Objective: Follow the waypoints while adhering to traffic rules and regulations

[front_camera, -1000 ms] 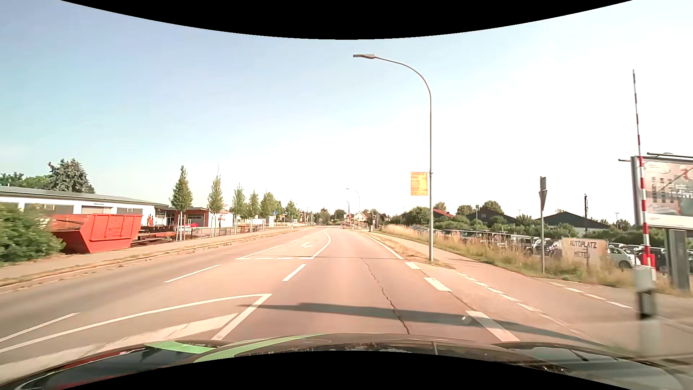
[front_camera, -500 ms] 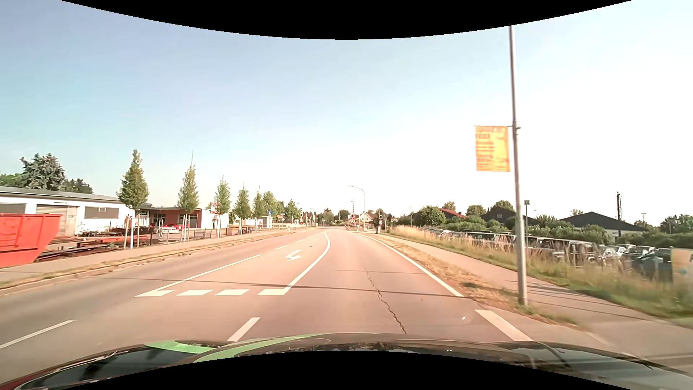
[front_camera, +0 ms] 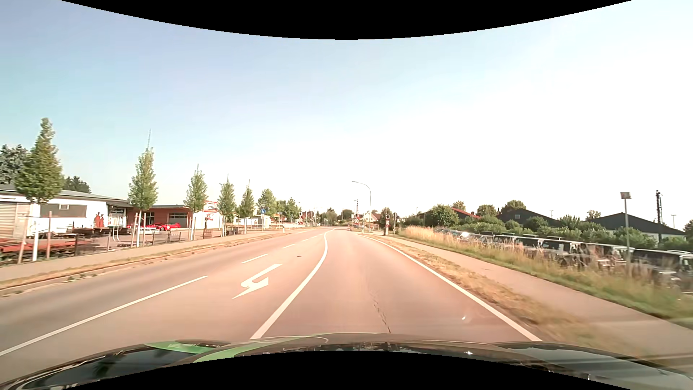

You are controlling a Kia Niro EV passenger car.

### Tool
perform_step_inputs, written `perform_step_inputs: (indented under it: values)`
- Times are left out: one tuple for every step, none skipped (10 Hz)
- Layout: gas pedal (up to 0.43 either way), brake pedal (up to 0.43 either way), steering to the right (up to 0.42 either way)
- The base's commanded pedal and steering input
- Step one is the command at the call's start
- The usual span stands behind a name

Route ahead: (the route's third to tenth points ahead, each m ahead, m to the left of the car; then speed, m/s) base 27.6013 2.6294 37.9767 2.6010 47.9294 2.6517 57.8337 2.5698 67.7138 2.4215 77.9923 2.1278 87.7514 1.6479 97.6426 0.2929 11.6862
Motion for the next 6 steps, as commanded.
perform_step_inputs:
  values:
    - [0.059, 0.0, -0.007]
    - [0.059, 0.0, -0.007]
    - [0.059, 0.0, -0.007]
    - [0.059, 0.0, -0.006]
    - [0.059, 0.0, -0.006]
    - [0.059, 0.0, -0.005]
